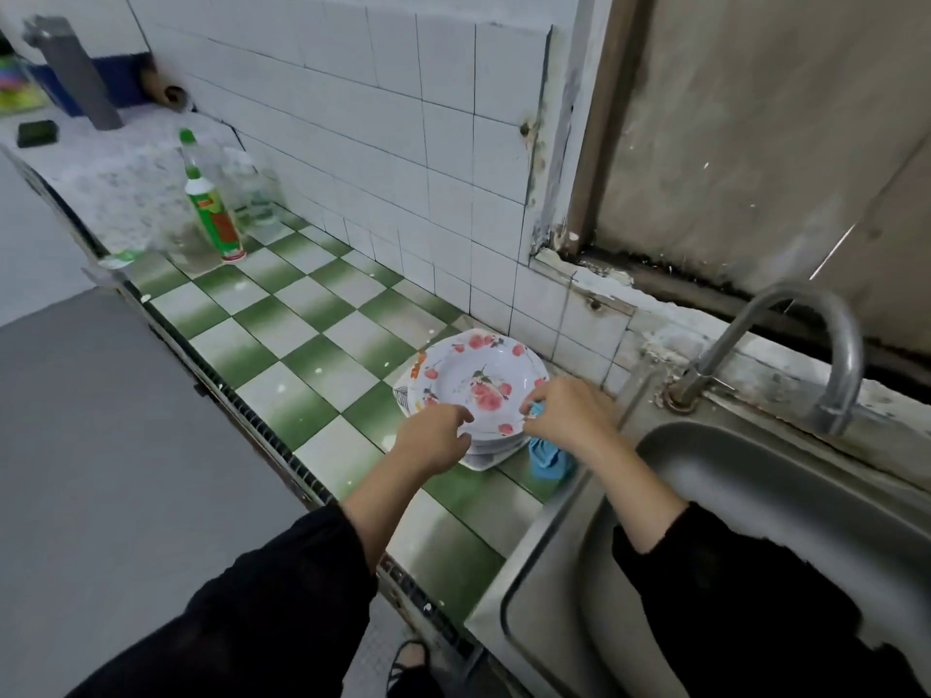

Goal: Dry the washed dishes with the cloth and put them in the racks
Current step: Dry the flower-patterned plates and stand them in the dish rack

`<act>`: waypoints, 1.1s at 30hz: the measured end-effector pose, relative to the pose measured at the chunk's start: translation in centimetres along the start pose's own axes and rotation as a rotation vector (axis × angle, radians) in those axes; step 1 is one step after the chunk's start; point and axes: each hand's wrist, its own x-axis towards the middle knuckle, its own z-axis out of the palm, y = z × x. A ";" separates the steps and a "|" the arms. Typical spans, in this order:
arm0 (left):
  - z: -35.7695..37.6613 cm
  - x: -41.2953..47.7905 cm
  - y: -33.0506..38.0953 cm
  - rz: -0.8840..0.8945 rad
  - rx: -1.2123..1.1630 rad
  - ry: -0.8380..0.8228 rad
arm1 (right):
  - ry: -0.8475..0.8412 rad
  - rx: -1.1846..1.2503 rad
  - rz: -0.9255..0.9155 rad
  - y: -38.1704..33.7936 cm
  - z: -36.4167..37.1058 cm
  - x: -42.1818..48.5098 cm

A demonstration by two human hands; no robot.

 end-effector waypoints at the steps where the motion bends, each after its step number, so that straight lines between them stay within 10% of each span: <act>1: 0.3 1.1 -0.3 0.021 0.018 -0.036 | -0.038 -0.060 0.000 -0.4 0.3 1.2; 15: 4.2 9.8 -4.3 0.297 0.310 -0.227 | -0.430 -0.430 -0.045 -2.8 7.6 10.8; 33: 3.7 9.2 -5.9 0.615 0.338 -0.004 | -0.359 -0.475 -0.178 -5.4 5.8 8.0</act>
